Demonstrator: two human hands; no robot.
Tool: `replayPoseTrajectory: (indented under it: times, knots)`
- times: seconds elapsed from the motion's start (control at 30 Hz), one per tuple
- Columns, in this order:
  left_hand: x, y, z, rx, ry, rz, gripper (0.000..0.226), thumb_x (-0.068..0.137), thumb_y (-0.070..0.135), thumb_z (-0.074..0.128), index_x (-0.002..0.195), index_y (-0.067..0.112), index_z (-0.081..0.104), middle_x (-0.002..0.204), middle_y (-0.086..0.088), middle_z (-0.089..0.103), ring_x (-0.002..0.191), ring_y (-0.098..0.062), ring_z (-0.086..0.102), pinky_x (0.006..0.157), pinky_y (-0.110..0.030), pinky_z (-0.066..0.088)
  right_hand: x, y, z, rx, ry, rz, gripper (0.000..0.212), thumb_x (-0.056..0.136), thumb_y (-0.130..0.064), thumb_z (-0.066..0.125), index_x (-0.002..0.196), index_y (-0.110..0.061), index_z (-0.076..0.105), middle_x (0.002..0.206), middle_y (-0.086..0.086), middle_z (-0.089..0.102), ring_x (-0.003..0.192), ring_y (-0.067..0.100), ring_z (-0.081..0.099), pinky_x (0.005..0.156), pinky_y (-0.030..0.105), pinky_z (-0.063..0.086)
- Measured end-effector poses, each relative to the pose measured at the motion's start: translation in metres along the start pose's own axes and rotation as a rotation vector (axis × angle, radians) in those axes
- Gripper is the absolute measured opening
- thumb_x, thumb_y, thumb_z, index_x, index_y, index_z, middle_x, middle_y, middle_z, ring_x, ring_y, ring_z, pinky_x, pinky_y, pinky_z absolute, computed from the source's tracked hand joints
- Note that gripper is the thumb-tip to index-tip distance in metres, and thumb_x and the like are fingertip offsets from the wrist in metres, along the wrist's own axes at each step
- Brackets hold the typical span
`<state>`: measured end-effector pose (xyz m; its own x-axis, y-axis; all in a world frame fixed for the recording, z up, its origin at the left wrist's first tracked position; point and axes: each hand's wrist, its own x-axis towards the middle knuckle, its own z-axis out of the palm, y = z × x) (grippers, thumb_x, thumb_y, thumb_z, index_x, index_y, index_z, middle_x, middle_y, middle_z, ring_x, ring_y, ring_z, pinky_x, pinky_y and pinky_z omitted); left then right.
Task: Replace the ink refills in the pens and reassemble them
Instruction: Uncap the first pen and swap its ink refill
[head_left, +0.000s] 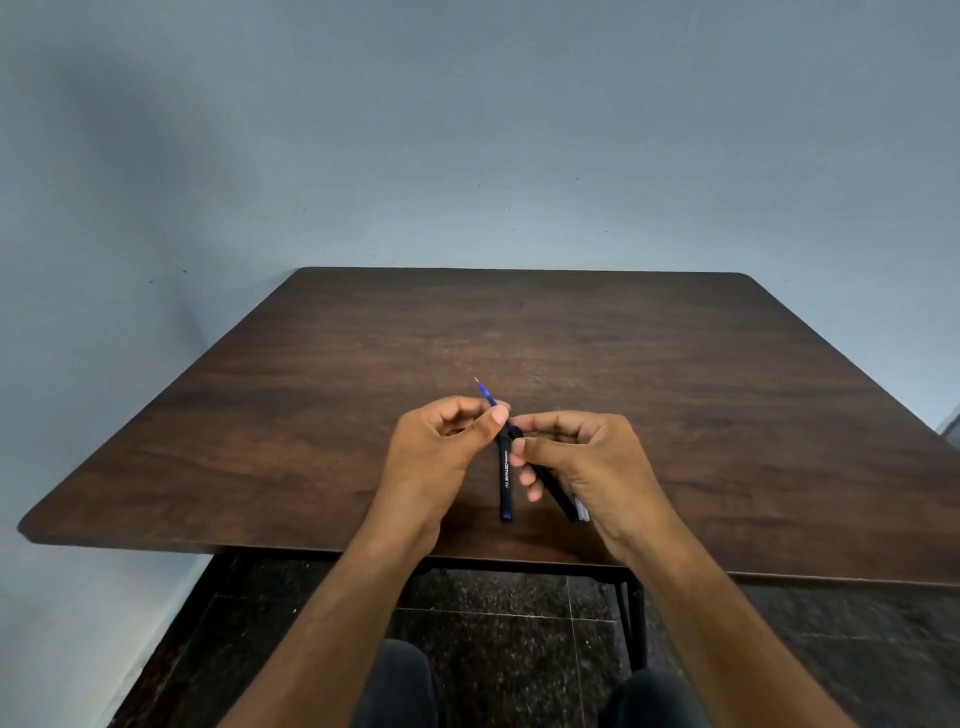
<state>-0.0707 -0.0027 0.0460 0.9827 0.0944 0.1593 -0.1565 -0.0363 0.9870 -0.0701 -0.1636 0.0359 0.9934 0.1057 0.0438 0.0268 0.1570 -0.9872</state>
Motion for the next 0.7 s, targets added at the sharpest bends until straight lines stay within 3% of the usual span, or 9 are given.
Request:
replayPoseTrajectory:
  times: [0.07, 0.2, 0.37, 0.7]
  knots:
    - [0.001, 0.000, -0.001, -0.020, 0.008, -0.036, 0.008, 0.090, 0.022, 0.073, 0.090, 0.015, 0.078, 0.071, 0.011, 0.073, 0.064, 0.004, 0.060, 0.062, -0.014, 0.044, 0.000, -0.001, -0.001, -0.010, 0.001, -0.005, 0.018, 0.085, 0.008, 0.073, 0.100, -0.002, 0.077, 0.072, 0.017, 0.073, 0.059, 0.023, 0.064, 0.053, 0.033, 0.054]
    - [0.004, 0.001, -0.006, -0.082, 0.022, -0.070, 0.013, 0.093, 0.026, 0.069, 0.093, 0.014, 0.074, 0.087, 0.002, 0.079, 0.074, -0.003, 0.065, 0.071, -0.026, 0.045, 0.000, -0.001, 0.000, -0.022, 0.004, -0.012, 0.018, 0.085, 0.008, 0.072, 0.100, 0.000, 0.077, 0.071, 0.016, 0.073, 0.058, 0.023, 0.063, 0.053, 0.033, 0.054]
    - [0.014, 0.003, -0.016, -0.115, 0.164, -0.029, 0.016, 0.095, 0.025, 0.066, 0.097, 0.010, 0.071, 0.087, -0.001, 0.080, 0.067, -0.002, 0.062, 0.063, -0.018, 0.048, -0.001, 0.000, 0.004, -0.031, -0.019, -0.005, 0.018, 0.086, 0.008, 0.072, 0.101, 0.000, 0.078, 0.072, 0.017, 0.072, 0.058, 0.023, 0.063, 0.052, 0.032, 0.053]
    - [0.026, 0.015, -0.037, -0.154, 0.316, -0.014, 0.024, 0.096, 0.023, 0.066, 0.104, 0.001, 0.070, 0.077, -0.001, 0.075, 0.057, -0.004, 0.052, 0.060, -0.022, 0.041, -0.001, 0.000, 0.013, -0.084, -0.048, -0.001, 0.018, 0.086, 0.005, 0.073, 0.097, -0.007, 0.081, 0.071, 0.014, 0.073, 0.057, 0.020, 0.063, 0.052, 0.030, 0.054]
